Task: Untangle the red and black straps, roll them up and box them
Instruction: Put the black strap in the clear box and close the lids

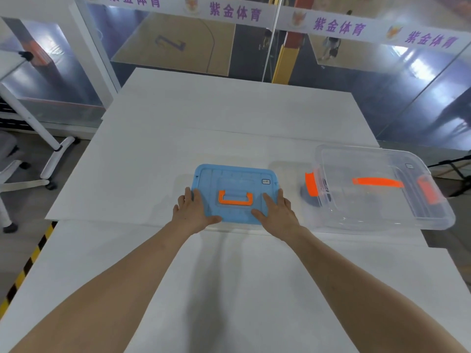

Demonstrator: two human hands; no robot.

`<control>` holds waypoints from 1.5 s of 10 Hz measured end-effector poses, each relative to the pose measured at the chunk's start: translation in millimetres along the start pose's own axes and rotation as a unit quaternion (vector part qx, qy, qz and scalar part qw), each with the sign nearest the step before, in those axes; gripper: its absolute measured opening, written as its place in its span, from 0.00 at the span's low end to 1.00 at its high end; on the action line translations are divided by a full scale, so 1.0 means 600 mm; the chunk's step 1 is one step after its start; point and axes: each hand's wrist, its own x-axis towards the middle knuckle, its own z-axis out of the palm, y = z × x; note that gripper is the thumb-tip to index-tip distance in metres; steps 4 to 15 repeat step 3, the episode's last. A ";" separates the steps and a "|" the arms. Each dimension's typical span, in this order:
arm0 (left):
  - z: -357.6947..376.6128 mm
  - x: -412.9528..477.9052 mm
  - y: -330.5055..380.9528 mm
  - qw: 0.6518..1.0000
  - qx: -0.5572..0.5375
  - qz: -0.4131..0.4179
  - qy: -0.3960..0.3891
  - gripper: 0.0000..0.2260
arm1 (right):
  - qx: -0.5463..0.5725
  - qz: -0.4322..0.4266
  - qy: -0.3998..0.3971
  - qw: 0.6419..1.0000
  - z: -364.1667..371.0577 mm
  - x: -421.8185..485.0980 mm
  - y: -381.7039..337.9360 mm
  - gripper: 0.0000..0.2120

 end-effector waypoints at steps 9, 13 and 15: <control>-0.058 -0.109 0.025 0.996 0.057 0.067 0.007 0.37 | -0.061 -0.029 0.054 0.996 -0.058 -0.119 -0.026 0.24; -0.058 -0.109 0.025 0.996 0.057 0.067 0.007 0.37 | -0.061 -0.029 0.054 0.996 -0.058 -0.119 -0.026 0.24; -0.058 -0.109 0.025 0.996 0.057 0.067 0.007 0.37 | -0.061 -0.029 0.054 0.996 -0.058 -0.119 -0.026 0.24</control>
